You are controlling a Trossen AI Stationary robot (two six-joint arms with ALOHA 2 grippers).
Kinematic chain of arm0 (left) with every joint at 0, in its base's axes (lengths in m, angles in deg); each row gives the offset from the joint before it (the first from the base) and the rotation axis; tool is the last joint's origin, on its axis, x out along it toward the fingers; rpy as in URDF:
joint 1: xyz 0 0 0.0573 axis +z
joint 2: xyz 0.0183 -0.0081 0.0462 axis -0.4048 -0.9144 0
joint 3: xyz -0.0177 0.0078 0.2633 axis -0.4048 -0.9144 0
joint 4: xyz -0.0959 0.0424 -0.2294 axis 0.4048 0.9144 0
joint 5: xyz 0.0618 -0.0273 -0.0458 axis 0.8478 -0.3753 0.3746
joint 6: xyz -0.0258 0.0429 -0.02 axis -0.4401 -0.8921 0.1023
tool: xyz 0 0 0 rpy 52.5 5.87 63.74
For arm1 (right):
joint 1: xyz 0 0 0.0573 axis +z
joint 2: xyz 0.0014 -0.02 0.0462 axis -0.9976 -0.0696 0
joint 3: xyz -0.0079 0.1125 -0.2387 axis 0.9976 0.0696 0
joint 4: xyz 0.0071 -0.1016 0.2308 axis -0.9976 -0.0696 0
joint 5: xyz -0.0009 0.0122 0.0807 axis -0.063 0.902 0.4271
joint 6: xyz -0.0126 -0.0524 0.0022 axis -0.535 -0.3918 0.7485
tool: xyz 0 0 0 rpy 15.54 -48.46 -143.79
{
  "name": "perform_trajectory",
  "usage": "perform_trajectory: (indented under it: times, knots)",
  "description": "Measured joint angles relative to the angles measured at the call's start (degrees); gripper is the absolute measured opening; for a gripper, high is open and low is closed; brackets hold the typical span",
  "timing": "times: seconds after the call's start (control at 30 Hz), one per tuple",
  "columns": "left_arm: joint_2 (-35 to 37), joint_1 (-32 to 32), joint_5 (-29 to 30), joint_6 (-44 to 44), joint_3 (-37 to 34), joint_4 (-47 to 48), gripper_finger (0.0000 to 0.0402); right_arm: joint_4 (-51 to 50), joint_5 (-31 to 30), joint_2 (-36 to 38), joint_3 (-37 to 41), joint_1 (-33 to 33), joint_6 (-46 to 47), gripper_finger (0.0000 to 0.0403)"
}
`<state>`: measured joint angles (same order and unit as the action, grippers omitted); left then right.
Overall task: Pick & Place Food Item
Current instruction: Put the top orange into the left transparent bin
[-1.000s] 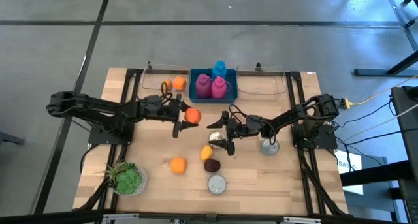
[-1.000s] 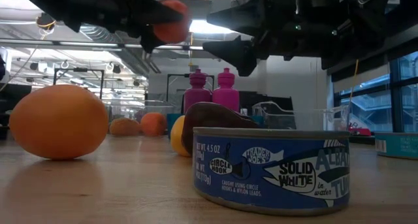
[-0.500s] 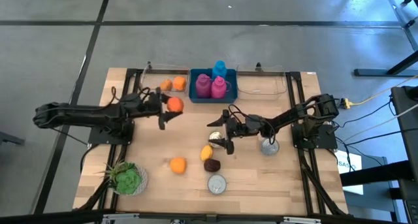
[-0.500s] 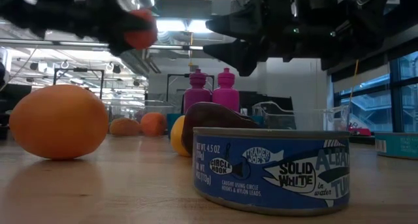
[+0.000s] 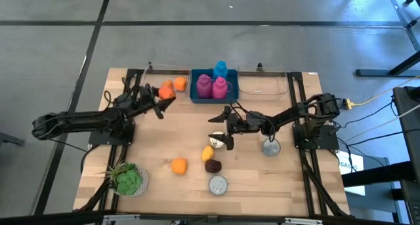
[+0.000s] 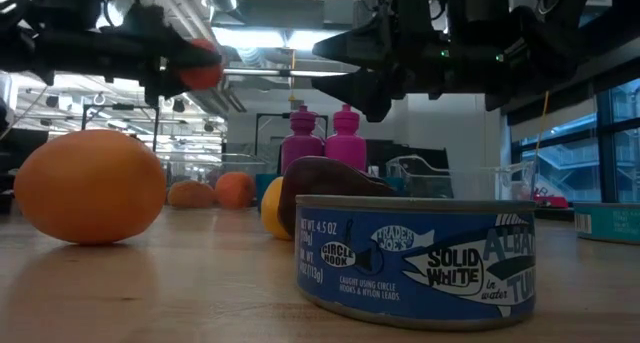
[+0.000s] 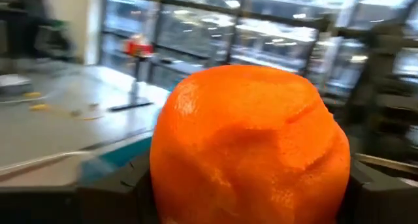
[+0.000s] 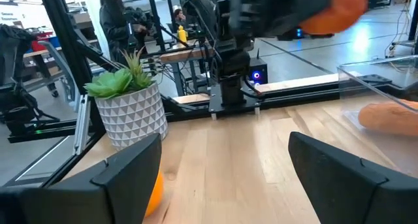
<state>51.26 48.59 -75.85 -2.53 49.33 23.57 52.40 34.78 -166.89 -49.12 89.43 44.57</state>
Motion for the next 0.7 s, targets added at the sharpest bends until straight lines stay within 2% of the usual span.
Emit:
perform_trajectory:
  times: [0.3, 0.5, 0.7]
  knots:
    - [-2.54, 10.04, 2.18, 1.78, 11.03, 23.96, 0.026, 0.02, 0.2, 0.0, 0.0, 0.0, 0.12, 0.0333]
    - [-6.97, 13.88, 3.04, 3.61, 17.67, 31.9, 0.026, 0.15, 0.2, 0.0, 0.0, 0.0, 0.25, 0.0333]
    - [-14.39, 16.16, 3.0, 5.41, 23.14, 37.23, 0.026, 0.15, 0.23, 0.0, 0.0, 0.0, 0.25, 0.0333]
